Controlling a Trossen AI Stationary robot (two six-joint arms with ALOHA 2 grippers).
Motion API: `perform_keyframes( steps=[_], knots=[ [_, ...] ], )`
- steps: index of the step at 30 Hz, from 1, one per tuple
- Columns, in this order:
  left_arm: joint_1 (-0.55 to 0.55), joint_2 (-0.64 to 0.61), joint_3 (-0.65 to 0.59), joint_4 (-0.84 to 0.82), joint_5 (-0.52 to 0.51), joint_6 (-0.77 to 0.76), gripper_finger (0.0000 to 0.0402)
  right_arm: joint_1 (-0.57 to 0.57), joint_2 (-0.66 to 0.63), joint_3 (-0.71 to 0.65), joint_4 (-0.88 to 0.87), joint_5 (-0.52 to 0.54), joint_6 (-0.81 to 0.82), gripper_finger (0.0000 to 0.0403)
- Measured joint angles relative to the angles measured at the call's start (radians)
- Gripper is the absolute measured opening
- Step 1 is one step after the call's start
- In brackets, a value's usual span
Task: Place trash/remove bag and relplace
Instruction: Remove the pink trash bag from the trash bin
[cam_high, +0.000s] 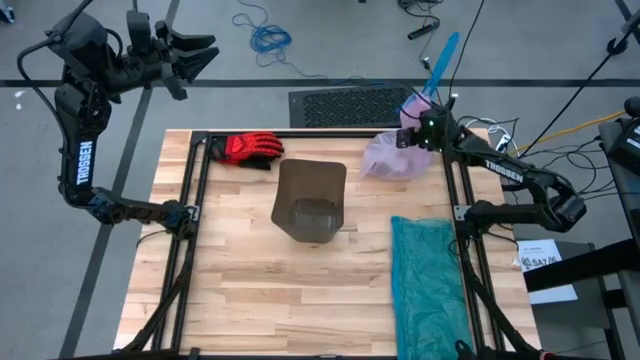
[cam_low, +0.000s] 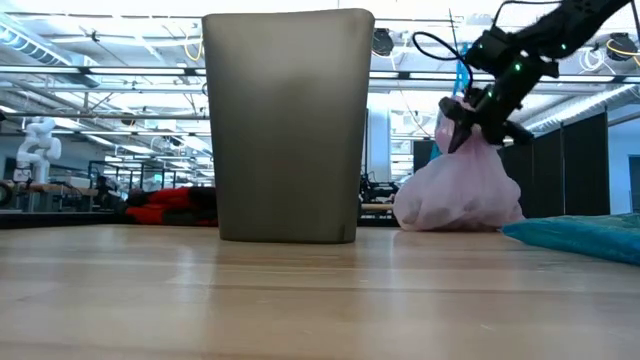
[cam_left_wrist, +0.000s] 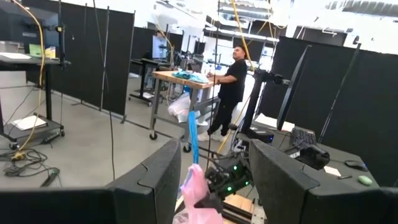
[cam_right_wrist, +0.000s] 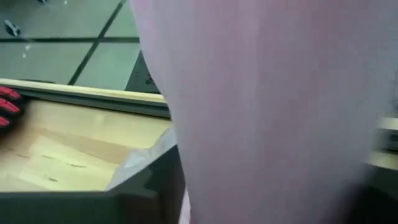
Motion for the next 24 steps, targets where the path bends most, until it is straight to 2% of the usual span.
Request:
perform_keyframes(
  steps=[7,14,16,18,22,24],
  knots=[
    [0.0,0.0,0.0,-0.007,0.0,0.001,0.0184,0.0,0.0,0.164,-0.276,-0.005,0.008,0.0231],
    [0.0,0.001,0.0,-0.007,0.0,0.002,0.0184,0.012,-0.007,0.345,-0.467,-0.099,-0.004,0.0236],
    [0.0,0.001,0.0,-0.007,0.0,0.002,0.0184,0.025,-0.009,0.387,-0.48,-0.09,-0.004,0.0216],
    [0.0,0.001,0.0,-0.007,0.0,0.002,0.0184,0.049,-0.007,0.391,-0.471,-0.052,0.0,0.0178],
    [0.0,0.001,0.0,-0.007,0.0,0.002,0.0184,0.079,0.021,0.326,-0.439,0.07,0.004,0.0053],
    [0.0,0.001,0.0,-0.007,0.0,0.002,0.0184,0.079,0.041,0.262,-0.389,0.082,0.009,0.0015]
  ],
)
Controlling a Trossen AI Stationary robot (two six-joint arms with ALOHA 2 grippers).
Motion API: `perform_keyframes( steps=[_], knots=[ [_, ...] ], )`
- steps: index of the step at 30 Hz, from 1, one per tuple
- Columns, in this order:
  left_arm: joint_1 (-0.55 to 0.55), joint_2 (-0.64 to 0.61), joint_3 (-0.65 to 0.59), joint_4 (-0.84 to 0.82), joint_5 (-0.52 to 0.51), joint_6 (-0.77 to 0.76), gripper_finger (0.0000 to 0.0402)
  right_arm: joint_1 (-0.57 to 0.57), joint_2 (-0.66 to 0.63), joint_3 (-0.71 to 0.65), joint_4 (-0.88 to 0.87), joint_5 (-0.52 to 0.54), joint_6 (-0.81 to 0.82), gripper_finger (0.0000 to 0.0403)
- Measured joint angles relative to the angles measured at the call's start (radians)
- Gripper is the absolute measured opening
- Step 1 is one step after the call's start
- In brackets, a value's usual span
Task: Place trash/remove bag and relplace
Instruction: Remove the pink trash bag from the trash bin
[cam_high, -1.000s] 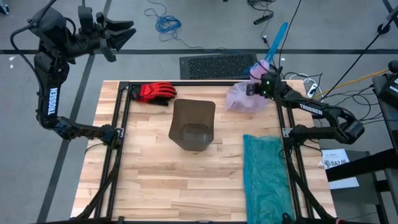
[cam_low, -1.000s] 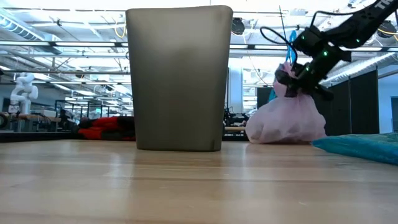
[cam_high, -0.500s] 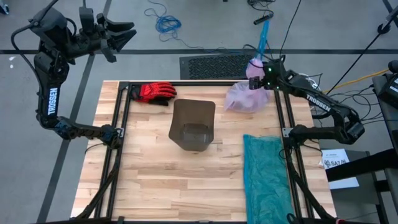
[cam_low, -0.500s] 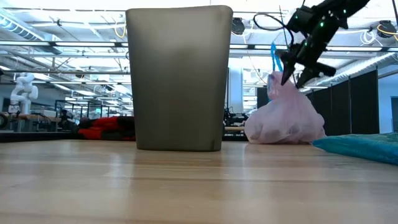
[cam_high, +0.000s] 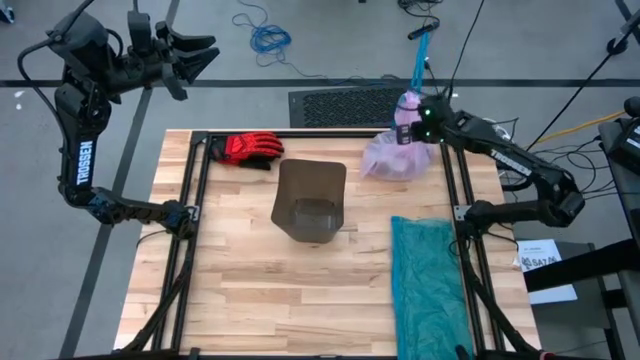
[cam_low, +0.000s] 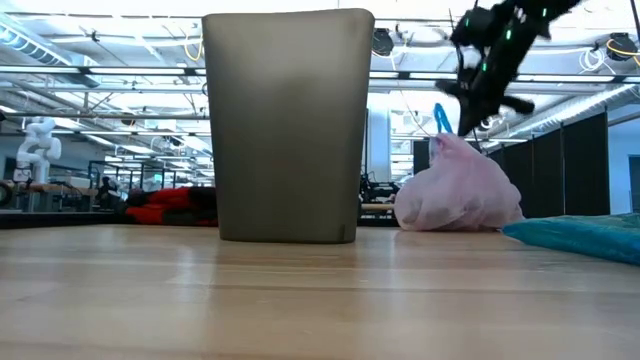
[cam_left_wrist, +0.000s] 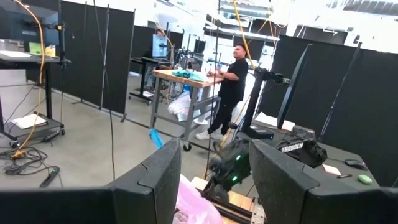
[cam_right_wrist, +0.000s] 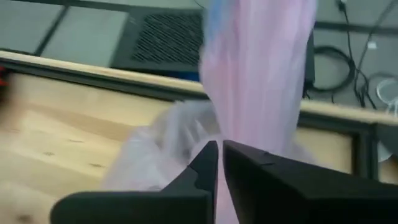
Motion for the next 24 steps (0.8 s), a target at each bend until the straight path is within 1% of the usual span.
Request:
perform_keyframes(
  steps=[7,12,18,24],
  knots=[
    [0.0,0.006,0.0,0.0,0.0,0.0,0.0184,0.003,0.062,-0.247,0.214,-0.007,0.109,0.0002],
    [0.0,0.01,0.0,0.0,0.0,0.025,0.0184,0.006,0.094,-0.359,0.335,-0.014,0.133,0.0001],
    [0.0,0.025,0.0,-0.004,0.0,0.027,0.0184,0.007,0.123,-0.376,0.346,-0.073,0.126,0.0],
    [0.0,0.029,0.0,-0.004,0.0,0.049,0.0184,0.028,0.048,-0.311,0.341,-0.061,0.121,0.0]
  ],
)
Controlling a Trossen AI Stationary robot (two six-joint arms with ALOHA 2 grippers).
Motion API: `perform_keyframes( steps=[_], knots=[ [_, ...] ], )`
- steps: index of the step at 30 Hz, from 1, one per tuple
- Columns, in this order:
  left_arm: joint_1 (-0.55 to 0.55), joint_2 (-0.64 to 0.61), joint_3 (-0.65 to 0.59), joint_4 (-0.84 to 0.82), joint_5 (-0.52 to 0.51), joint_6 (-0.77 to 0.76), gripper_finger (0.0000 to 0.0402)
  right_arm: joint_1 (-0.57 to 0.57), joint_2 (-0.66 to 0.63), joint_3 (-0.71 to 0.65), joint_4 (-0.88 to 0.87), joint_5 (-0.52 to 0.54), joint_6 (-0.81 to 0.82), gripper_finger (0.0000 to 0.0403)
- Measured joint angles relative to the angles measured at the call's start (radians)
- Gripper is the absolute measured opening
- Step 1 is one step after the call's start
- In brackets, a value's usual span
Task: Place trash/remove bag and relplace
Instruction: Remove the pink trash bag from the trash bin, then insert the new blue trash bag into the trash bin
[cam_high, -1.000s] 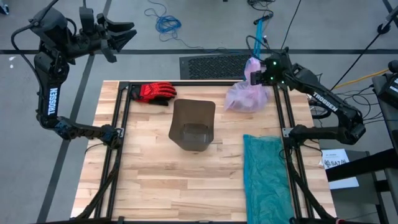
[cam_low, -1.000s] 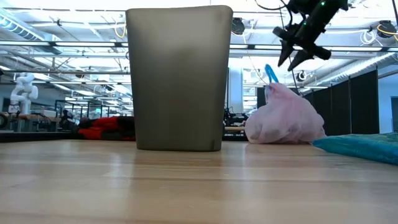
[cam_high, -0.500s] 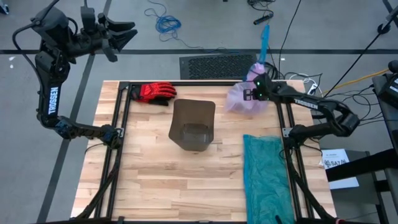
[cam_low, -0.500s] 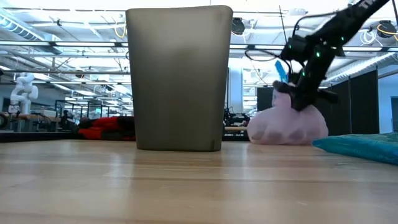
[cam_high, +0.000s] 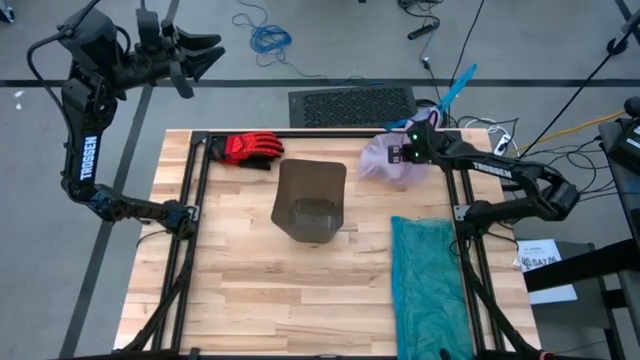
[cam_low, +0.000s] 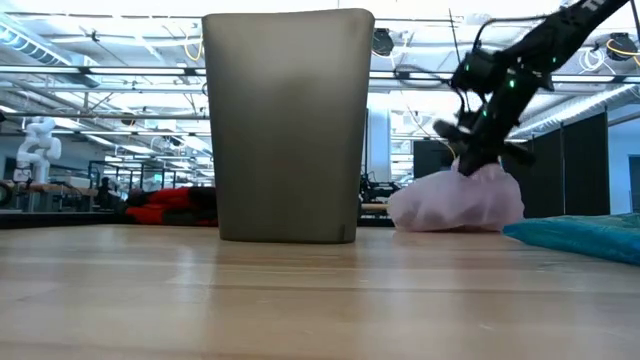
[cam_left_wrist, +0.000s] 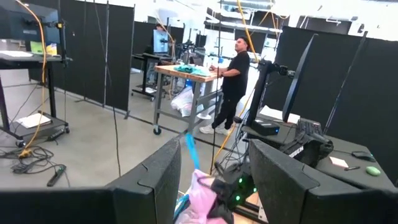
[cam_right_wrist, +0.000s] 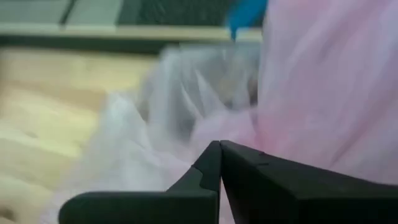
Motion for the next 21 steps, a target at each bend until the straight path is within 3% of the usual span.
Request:
perform_keyframes(
  steps=[13,21],
  knots=[
    [0.0,0.007,0.0,-0.17,0.014,0.056,0.0184,0.022,-0.131,0.346,-0.156,0.014,-0.168,0.0],
    [-0.048,0.058,0.0,-0.416,-0.162,0.128,0.0181,0.141,-0.128,0.484,-0.247,-0.029,-0.222,0.0]
  ],
)
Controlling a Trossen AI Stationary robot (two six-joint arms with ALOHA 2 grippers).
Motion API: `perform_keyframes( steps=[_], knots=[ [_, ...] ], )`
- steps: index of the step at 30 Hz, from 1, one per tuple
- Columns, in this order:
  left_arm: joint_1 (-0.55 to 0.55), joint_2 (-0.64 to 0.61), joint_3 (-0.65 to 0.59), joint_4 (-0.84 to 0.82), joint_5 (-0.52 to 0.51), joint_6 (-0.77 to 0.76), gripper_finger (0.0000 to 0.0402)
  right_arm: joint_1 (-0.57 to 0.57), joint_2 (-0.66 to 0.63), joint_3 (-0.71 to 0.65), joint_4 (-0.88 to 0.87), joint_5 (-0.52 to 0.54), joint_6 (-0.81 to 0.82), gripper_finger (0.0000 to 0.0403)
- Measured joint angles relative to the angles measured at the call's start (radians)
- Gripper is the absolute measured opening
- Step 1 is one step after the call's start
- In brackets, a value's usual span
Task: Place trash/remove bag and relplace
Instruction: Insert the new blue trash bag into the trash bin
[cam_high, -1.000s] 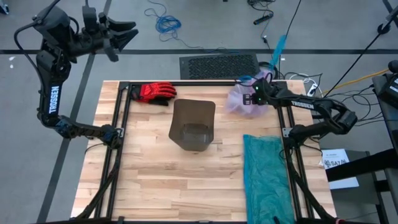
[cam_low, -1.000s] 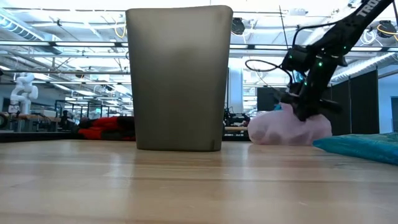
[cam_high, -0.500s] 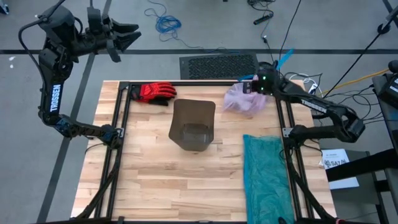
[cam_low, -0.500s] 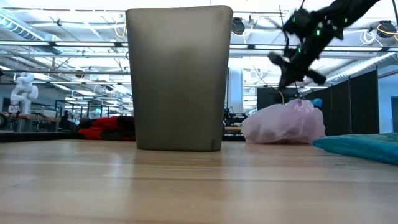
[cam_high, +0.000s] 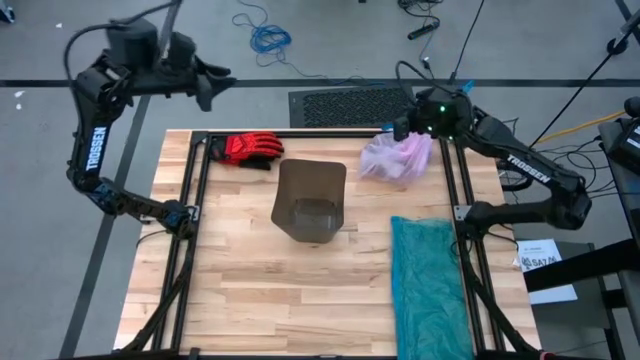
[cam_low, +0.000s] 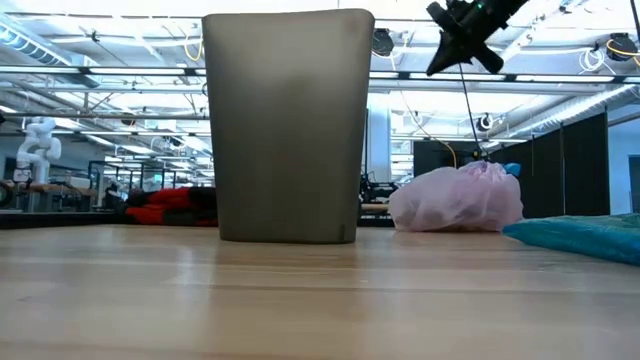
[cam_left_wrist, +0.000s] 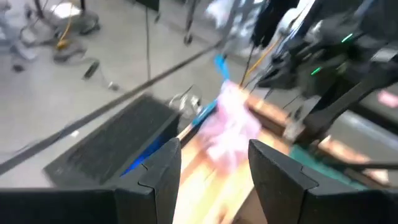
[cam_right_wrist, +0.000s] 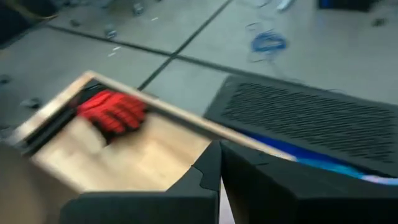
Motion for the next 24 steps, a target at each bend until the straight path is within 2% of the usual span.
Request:
perform_keyframes(
  steps=[5,10,11,13,16,21,24],
  knots=[
    [-0.069,0.024,-0.008,-0.016,-0.022,0.06,0.013,0.131,0.0,0.0,0.005,-0.022,0.046,0.0],
    [-0.166,0.046,-0.033,-0.009,-0.018,0.155,0.0024,0.294,0.0,0.0,0.012,-0.004,0.05,0.0],
    [-0.182,0.051,-0.035,-0.008,-0.01,0.17,0.0013,0.327,0.0,0.0,0.012,0.019,0.05,0.0],
    [-0.207,0.057,-0.046,-0.011,0.036,0.222,0.001,0.392,0.0,0.0,0.001,0.082,0.064,0.0],
    [-0.226,0.058,-0.071,-0.012,0.052,0.242,0.0005,0.466,0.0,0.0,-0.046,0.156,0.124,0.0],
    [-0.234,0.058,-0.129,-0.019,0.056,0.263,0.0002,0.597,0.001,0.0,-0.186,0.252,0.29,0.0],
    [-0.233,0.05,-0.167,0.005,0.112,0.291,0.0001,0.683,0.001,0.0,-0.239,0.3,0.389,0.0]
  ],
)
